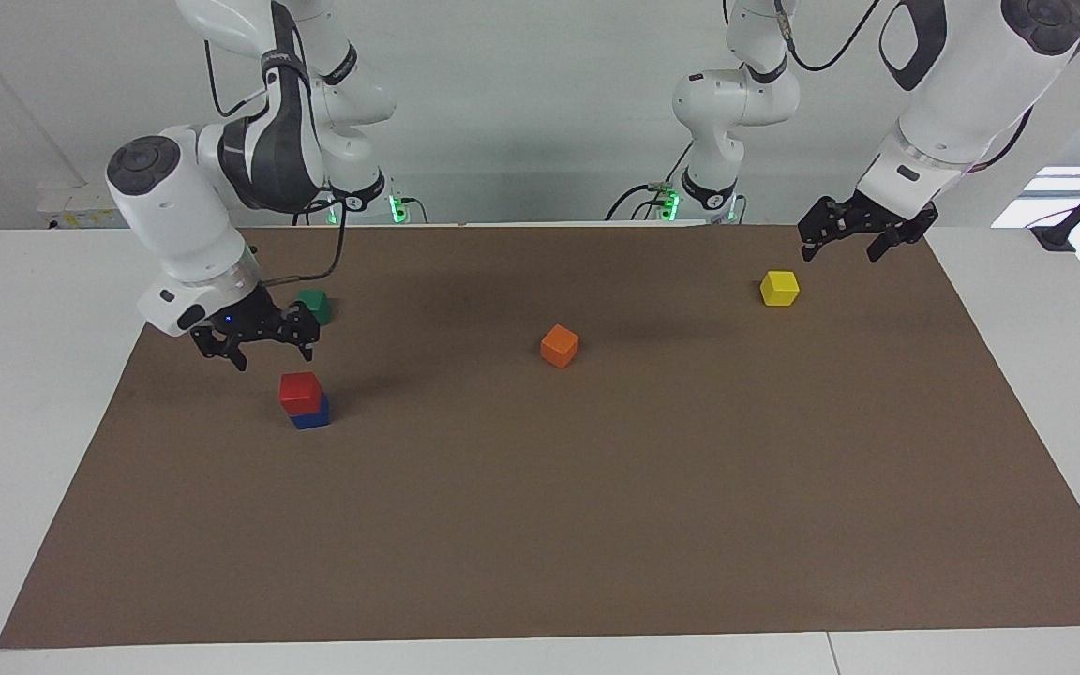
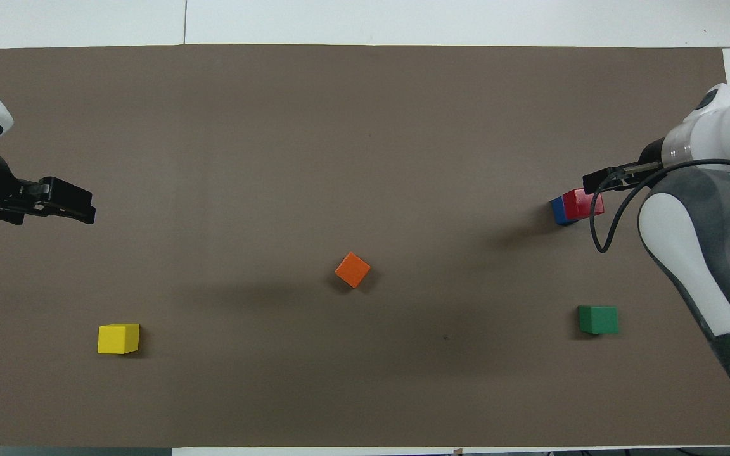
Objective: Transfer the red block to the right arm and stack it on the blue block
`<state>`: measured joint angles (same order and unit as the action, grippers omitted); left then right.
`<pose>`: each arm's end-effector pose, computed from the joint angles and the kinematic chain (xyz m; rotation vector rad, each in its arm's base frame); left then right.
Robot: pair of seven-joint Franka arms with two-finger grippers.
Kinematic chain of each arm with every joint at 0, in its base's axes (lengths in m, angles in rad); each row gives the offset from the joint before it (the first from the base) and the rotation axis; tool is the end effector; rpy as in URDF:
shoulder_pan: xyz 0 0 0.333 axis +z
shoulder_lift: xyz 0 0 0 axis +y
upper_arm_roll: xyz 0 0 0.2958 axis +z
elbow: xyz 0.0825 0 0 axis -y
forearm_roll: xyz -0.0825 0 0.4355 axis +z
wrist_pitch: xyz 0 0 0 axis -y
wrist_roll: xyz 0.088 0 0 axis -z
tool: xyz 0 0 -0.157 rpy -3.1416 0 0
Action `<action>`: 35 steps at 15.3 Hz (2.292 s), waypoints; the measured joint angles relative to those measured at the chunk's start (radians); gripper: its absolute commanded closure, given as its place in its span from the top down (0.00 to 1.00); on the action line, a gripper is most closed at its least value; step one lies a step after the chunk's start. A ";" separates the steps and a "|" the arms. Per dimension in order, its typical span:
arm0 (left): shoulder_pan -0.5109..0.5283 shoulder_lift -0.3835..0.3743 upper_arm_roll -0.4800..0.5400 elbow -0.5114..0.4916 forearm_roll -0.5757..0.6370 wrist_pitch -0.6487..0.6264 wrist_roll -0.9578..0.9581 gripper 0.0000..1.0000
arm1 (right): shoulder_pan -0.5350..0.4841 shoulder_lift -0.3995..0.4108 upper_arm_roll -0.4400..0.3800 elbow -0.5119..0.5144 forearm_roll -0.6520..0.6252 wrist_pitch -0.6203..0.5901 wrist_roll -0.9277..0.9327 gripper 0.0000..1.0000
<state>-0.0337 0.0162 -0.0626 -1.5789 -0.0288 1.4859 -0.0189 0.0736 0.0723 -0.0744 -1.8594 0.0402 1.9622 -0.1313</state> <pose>0.5918 -0.0617 0.5338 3.1110 -0.1219 -0.1725 0.6330 0.0044 0.3914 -3.1060 -0.1804 -0.0510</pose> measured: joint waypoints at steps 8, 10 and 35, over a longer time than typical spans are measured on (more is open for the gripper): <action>0.000 -0.001 0.009 0.000 0.000 0.001 0.000 1.00 | -0.002 -0.146 -0.002 0.098 -0.001 -0.289 0.034 1.00; 0.001 -0.001 0.013 0.000 0.000 0.000 0.000 1.00 | -0.005 -0.148 -0.004 0.150 -0.023 -0.344 0.034 1.00; 0.001 -0.001 0.015 -0.001 0.000 0.000 0.000 1.00 | -0.062 -0.129 -0.006 0.194 -0.010 -0.385 0.031 1.00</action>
<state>-0.0328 0.0150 -0.0479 -1.5795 -0.0288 1.4857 -0.0188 0.0119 -0.0570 -0.0807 -1.6652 0.0305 1.5776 -0.1007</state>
